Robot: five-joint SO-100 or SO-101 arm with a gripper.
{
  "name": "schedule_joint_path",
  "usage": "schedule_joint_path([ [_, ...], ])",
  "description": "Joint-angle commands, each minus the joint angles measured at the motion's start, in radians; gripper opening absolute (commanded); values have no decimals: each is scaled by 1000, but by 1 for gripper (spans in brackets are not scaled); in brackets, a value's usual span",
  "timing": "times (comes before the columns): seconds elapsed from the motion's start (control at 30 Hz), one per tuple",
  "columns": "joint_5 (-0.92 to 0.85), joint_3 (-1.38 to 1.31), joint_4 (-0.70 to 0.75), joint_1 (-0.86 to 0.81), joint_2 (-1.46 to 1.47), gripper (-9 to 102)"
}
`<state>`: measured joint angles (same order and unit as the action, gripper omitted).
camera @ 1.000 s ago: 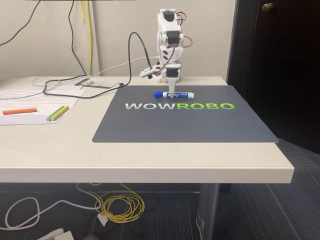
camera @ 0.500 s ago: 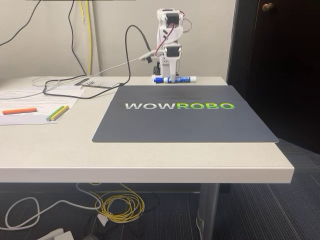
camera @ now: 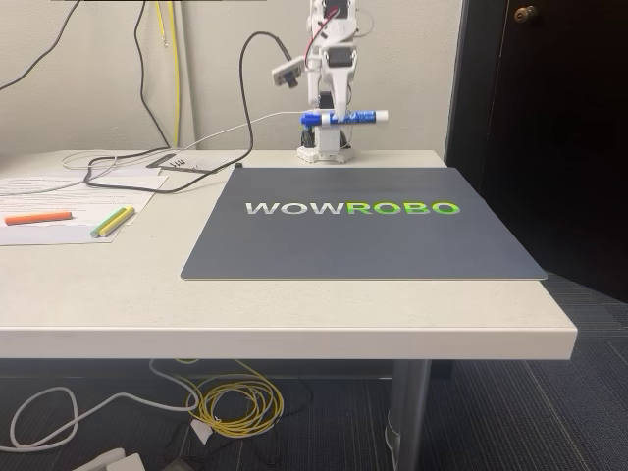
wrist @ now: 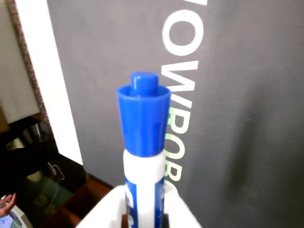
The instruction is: Pick up the blue marker.
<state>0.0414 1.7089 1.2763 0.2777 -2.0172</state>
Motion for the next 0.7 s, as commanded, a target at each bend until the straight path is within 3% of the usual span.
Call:
schedule_joint_path([
  [0.0,-9,52,-31,-5,-114,0],
  [0.33,-3,476,-270,2,-449,0],
  [0.67,-5,779,-419,-9,-699,1],
])
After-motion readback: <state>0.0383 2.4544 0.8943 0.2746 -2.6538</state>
